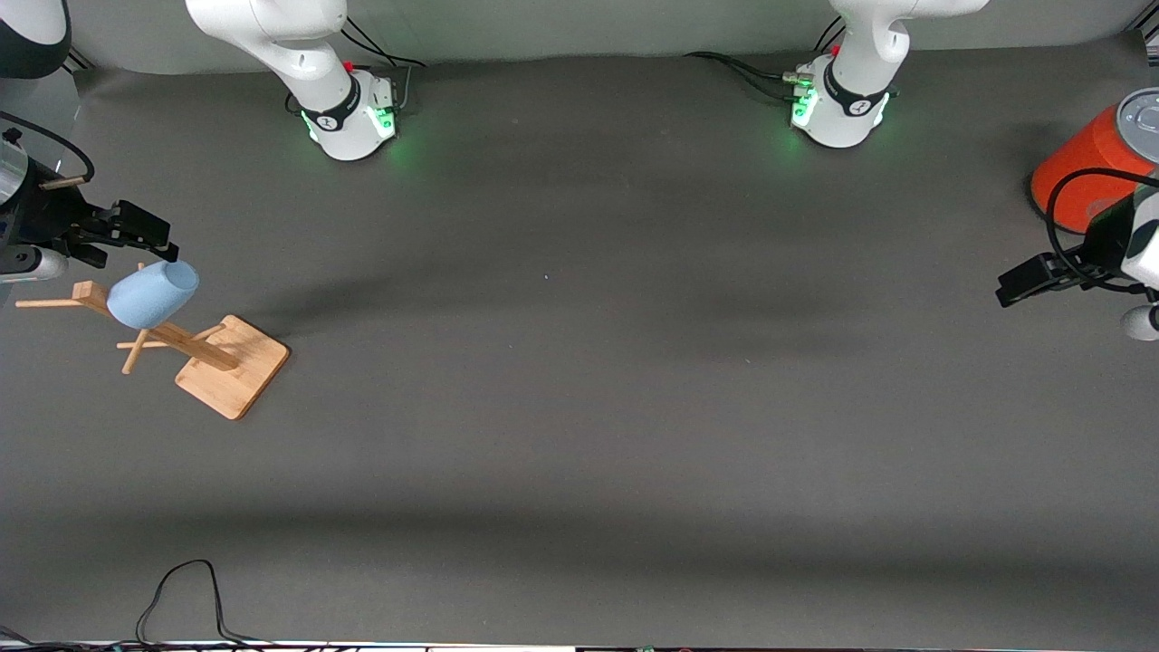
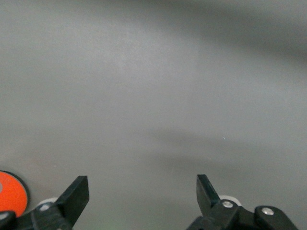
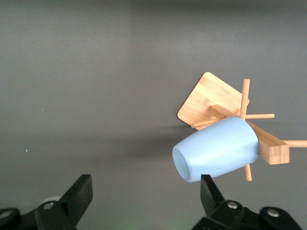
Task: Rotate and upright cup with both arms
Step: 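Move the right gripper to the light blue cup on the stand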
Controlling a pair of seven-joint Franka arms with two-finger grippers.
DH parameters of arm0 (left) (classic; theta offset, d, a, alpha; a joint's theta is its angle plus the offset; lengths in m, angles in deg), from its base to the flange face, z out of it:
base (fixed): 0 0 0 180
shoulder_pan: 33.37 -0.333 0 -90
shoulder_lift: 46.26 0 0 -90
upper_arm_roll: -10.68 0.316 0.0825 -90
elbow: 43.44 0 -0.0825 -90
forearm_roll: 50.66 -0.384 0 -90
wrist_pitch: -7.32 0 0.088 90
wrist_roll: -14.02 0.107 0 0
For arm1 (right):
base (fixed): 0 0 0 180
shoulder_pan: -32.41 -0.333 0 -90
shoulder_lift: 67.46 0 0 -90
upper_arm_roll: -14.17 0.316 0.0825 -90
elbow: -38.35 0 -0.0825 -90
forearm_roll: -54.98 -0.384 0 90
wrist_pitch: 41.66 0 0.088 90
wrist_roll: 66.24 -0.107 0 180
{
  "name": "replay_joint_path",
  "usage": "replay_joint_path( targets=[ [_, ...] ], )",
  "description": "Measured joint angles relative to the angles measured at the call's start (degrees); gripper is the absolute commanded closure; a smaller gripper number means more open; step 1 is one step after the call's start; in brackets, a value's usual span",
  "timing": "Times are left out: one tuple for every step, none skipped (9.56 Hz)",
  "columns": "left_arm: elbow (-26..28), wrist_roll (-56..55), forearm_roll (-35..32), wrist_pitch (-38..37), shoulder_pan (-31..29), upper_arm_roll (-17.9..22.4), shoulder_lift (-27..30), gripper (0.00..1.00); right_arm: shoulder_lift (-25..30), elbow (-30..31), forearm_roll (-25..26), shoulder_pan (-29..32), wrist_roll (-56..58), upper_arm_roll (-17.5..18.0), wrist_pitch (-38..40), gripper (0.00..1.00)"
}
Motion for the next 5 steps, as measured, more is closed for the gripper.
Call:
replay_joint_path(
  targets=[
    [0.0,0.0,0.0,-0.2,0.1,0.0,0.0,0.0,0.0,0.0,0.0,0.0,-0.8,0.0,0.1,0.0],
    [0.0,0.0,0.0,-0.4,0.2,0.0,0.0,0.0,0.0,0.0,0.0,0.0,-3.0,0.0,0.2,0.0],
    [0.0,0.0,0.0,-0.6,0.3,-0.1,0.0,0.0,0.0,-0.1,-0.2,0.0,-5.8,-0.1,0.5,0.0],
    [0.0,0.0,0.0,-1.0,0.4,-0.1,0.0,0.0,0.0,-0.7,-0.7,0.1,-10.8,-0.2,1.7,0.0],
    [0.0,0.0,0.0,-1.2,0.4,-0.1,0.0,0.0,0.0,-1.1,-2.5,0.1,-18.3,-0.9,3.0,0.0]
  ],
)
